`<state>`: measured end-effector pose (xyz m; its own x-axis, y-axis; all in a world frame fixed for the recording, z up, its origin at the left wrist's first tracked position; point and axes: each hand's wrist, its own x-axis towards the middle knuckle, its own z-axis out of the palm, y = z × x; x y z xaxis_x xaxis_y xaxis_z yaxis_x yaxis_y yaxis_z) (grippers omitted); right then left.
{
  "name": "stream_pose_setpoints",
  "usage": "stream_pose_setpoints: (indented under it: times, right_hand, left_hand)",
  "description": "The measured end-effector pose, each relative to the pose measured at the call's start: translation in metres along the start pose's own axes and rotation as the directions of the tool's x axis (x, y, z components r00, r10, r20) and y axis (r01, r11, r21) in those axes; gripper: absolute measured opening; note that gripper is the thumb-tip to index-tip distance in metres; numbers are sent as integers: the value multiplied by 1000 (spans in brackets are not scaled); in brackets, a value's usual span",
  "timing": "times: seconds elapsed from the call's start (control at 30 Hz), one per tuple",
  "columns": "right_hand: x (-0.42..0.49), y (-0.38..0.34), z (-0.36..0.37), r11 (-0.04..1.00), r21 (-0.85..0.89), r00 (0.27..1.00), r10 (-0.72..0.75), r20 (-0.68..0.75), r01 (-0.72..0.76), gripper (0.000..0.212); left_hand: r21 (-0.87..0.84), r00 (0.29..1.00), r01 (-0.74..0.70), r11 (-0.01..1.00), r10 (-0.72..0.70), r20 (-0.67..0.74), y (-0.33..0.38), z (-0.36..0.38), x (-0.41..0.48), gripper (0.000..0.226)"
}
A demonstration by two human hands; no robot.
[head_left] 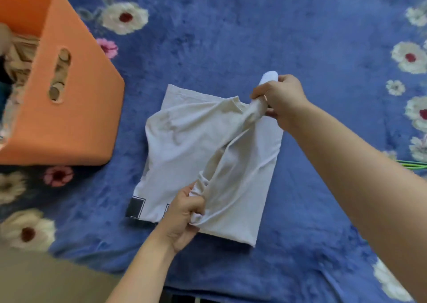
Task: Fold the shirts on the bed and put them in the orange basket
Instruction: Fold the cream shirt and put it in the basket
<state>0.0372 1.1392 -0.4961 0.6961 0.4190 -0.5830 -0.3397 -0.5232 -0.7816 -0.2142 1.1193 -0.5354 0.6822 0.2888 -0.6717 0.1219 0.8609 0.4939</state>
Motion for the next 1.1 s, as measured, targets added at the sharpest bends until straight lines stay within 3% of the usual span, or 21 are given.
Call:
stream_pose_setpoints:
  times: [0.07,0.13,0.2,0.23,0.33,0.43,0.5,0.57,0.63,0.7,0.77,0.87,0.93,1.0,1.1]
  right_hand:
    - [-9,-12,43,997,82,994,-5,106,-4,34]
    - [-17,-10,76,996,91,974,-15,226,-6,44]
    - [-22,4,94,997,-73,975,-2,224,19,69]
    - [-25,16,99,986,-163,980,-8,197,41,72]
    - [-38,58,105,947,-312,989,-36,144,80,56]
    - [-58,101,92,888,-426,985,-148,86,171,40]
    - [-69,127,80,806,-540,963,-269,30,242,38]
    - [-77,150,68,712,-650,937,-349,1,266,40]
    - [-81,172,59,600,-759,926,-376,13,254,45]
    - [-86,187,56,495,-835,920,-391,34,242,52]
    - [-87,194,58,397,-883,908,-414,71,250,58]
    - [-84,198,66,252,-920,886,-430,173,302,64]
    - [-78,204,67,189,-923,879,-415,234,335,66]
    - [-74,210,64,149,-930,884,-390,258,337,66]
    - [-75,221,57,151,-953,906,-377,191,263,66]
  left_hand:
    - [-125,998,-44,991,38,-53,14,-27,-11,55]
    - [-127,985,-75,989,54,-162,24,-54,-19,53]
    - [-5,968,-54,999,51,-246,27,-78,-24,48]
    - [70,966,-29,997,46,-256,27,-87,-27,46]
    - [333,934,19,943,102,-342,23,-99,-28,31]
    - [772,831,18,635,421,-365,10,-97,-21,28]
    - [809,779,24,587,496,-384,7,-102,-18,16]
    - [817,747,93,570,502,-435,3,-110,-17,24]
    - [881,712,146,451,570,-410,5,-113,-16,23]
    - [953,636,122,276,715,-289,13,-105,-14,30]
    - [999,596,27,36,802,-45,24,-95,-1,37]
    - [953,720,-119,-279,636,277,37,-85,40,47]
    - [869,800,-101,-485,480,360,41,-89,69,56]
    - [822,845,37,-568,457,278,50,-102,88,67]
    - [825,858,268,-497,513,30,57,-115,97,68]
